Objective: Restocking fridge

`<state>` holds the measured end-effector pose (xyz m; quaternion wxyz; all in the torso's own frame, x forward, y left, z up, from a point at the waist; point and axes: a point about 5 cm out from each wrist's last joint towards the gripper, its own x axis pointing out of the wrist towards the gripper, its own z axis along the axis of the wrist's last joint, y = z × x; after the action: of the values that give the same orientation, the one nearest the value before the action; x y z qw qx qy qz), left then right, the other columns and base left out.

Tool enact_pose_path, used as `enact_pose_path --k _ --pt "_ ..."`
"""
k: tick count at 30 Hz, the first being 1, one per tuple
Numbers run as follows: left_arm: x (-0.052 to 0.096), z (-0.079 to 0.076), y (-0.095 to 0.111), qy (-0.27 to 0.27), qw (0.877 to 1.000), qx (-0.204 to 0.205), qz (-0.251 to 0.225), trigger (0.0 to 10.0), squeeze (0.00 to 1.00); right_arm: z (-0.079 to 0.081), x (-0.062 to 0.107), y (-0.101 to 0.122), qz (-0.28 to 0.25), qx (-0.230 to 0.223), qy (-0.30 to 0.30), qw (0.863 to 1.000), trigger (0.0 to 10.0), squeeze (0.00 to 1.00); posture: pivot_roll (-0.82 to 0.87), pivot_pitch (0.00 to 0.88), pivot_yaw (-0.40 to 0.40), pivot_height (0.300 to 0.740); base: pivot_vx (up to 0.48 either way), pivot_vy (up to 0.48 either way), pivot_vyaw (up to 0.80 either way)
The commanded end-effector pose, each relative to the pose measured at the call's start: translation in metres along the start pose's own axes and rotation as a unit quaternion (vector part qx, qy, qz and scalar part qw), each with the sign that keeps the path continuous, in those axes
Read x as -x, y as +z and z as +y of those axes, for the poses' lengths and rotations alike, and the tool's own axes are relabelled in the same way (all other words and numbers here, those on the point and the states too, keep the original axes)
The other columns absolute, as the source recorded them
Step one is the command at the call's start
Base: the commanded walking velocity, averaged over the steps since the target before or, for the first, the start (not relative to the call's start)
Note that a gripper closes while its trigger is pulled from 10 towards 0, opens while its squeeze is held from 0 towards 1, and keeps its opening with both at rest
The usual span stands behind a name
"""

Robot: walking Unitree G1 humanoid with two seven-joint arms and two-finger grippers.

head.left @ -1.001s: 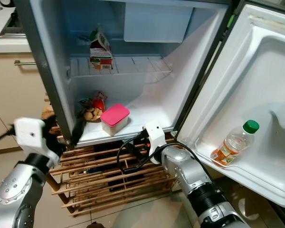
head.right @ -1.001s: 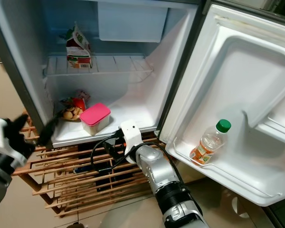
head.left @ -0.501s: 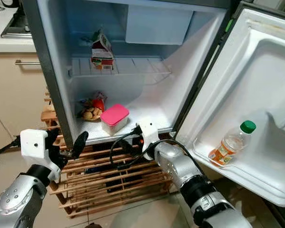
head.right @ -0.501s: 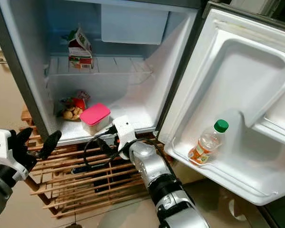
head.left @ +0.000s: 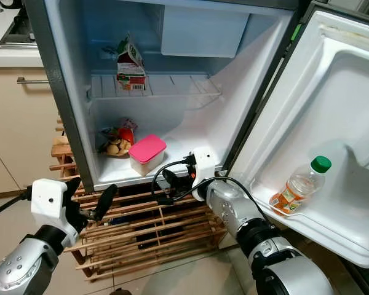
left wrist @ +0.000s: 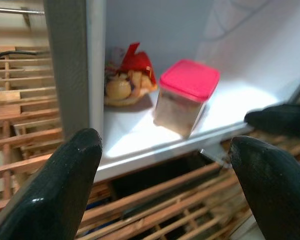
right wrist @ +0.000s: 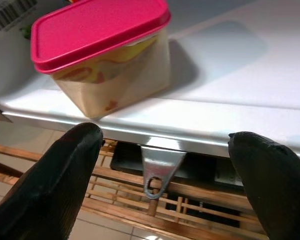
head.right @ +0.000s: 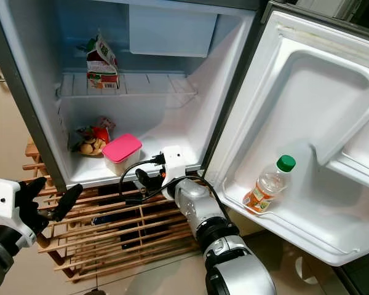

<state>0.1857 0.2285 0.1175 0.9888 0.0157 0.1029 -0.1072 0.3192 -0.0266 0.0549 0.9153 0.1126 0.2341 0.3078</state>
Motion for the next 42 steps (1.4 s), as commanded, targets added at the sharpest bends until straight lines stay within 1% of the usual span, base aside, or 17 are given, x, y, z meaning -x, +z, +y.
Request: enact_pose_path --k 1,3,5,6,8,10,16,21,28,32,33,36,37,38,39,40,42 --pt "0.001 0.0 -0.008 -0.001 0.999 -0.033 0.01 10.0 0.0 0.058 -0.022 0.026 -0.042 0.005 0.078 0.996 10.0 0.0 0.15 0.0 -0.138 0.74 0.0 0.0 0.0" --pt "0.001 0.0 -0.008 -0.001 0.999 -0.033 0.01 10.0 0.0 0.058 -0.022 0.026 -0.042 0.005 0.078 0.996 10.0 0.0 0.15 0.0 -0.138 0.74 0.0 0.0 0.0" --pt "-0.007 -0.001 -0.005 0.03 0.999 -0.031 -0.019 10.0 0.0 0.046 -0.018 0.029 -0.056 0.023 0.056 0.997 10.0 0.0 0.13 0.0 -0.133 0.74 0.0 0.0 0.0" --pt "-0.007 -0.001 -0.005 0.03 0.999 -0.031 -0.019 10.0 0.0 0.046 -0.018 0.029 -0.056 0.023 0.056 0.997 10.0 0.0 0.13 0.0 -0.133 0.74 0.0 0.0 0.0" --pt "-0.015 -0.005 0.006 0.041 0.997 -0.024 -0.053 10.0 0.0 0.034 -0.014 0.028 -0.065 0.039 0.036 0.996 10.0 0.0 0.12 0.0 -0.13 0.74 0.0 0.0 0.0" --pt "-0.019 -0.007 0.01 0.044 0.997 -0.022 -0.063 10.0 0.0 0.029 -0.011 0.027 -0.068 0.051 0.029 0.996 10.0 0.0 0.12 0.0 -0.128 0.74 -0.131 0.414 0.0" --pt "-0.03 -0.014 0.011 0.044 0.996 -0.034 -0.067 10.0 0.0 0.02 -0.006 0.026 -0.079 0.06 0.013 0.995 10.0 0.0 0.09 0.0 -0.124 0.74 -0.216 0.411 0.0" --pt "-0.035 -0.02 0.013 0.05 0.995 -0.019 -0.078 10.0 0.0 0.01 0.002 0.033 -0.111 0.08 -0.017 0.99 10.0 0.0 0.09 0.0 -0.125 0.74 0.0 0.425 0.0" --pt "-0.039 -0.034 0.009 0.056 0.996 -0.017 -0.073 10.0 0.0 -0.024 0.036 0.027 -0.144 0.088 -0.086 0.982 10.0 0.0 0.06 0.0 -0.108 0.74 -0.04 0.097 -0.77" --pt "-0.048 -0.042 0.015 0.059 0.995 -0.029 -0.079 10.0 0.0 -0.042 0.063 0.019 -0.153 0.089 -0.139 0.974 10.0 0.0 0.04 0.0 -0.088 0.74 0.0 0.0 0.0" --pt "-0.048 -0.042 0.015 0.059 0.995 -0.029 -0.079 10.0 0.0 -0.042 0.063 0.019 -0.153 0.089 -0.139 0.974 10.0 0.0 0.04 0.0 -0.088 0.74 0.0 0.0 0.0" --pt "-0.053 -0.041 0.014 0.079 0.994 -0.032 -0.074 10.0 0.0 -0.056 0.097 0.008 -0.171 0.076 -0.189 0.964 10.0 0.0 0.0 0.0 -0.069 0.74 0.0 0.0 0.0" --pt "-0.053 -0.041 0.014 0.079 0.994 -0.032 -0.074 10.0 0.0 -0.056 0.097 0.008 -0.171 0.076 -0.189 0.964 10.0 0.0 0.0 0.0 -0.069 0.74 0.0 0.0 0.0" --pt "-0.052 -0.036 0.005 0.093 0.994 -0.013 -0.054 10.0 0.0 -0.07 0.121 -0.005 -0.169 0.063 -0.233 0.956 10.0 0.0 -0.02 0.0 -0.057 0.74 0.0 0.0 0.0" --pt "-0.052 -0.036 0.005 0.093 0.994 -0.013 -0.054 10.0 0.0 -0.07 0.121 -0.005 -0.169 0.063 -0.233 0.956 10.0 0.0 -0.02 0.0 -0.057 0.74 0.0 0.0 0.0" --pt "-0.048 -0.029 -0.005 0.113 0.993 0.003 -0.032 10.0 0.0 -0.083 0.142 -0.022 -0.145 0.06 -0.27 0.95 10.0 0.0 -0.03 0.0 -0.048 0.74 0.0 0.0 0.0" --pt "-0.047 -0.027 -0.008 0.118 0.993 0.005 -0.027 10.0 0.0 -0.086 0.147 -0.027 -0.136 0.059 -0.277 0.949 10.0 0.0 -0.03 0.0 -0.048 0.74 0.0 0.0 0.0"
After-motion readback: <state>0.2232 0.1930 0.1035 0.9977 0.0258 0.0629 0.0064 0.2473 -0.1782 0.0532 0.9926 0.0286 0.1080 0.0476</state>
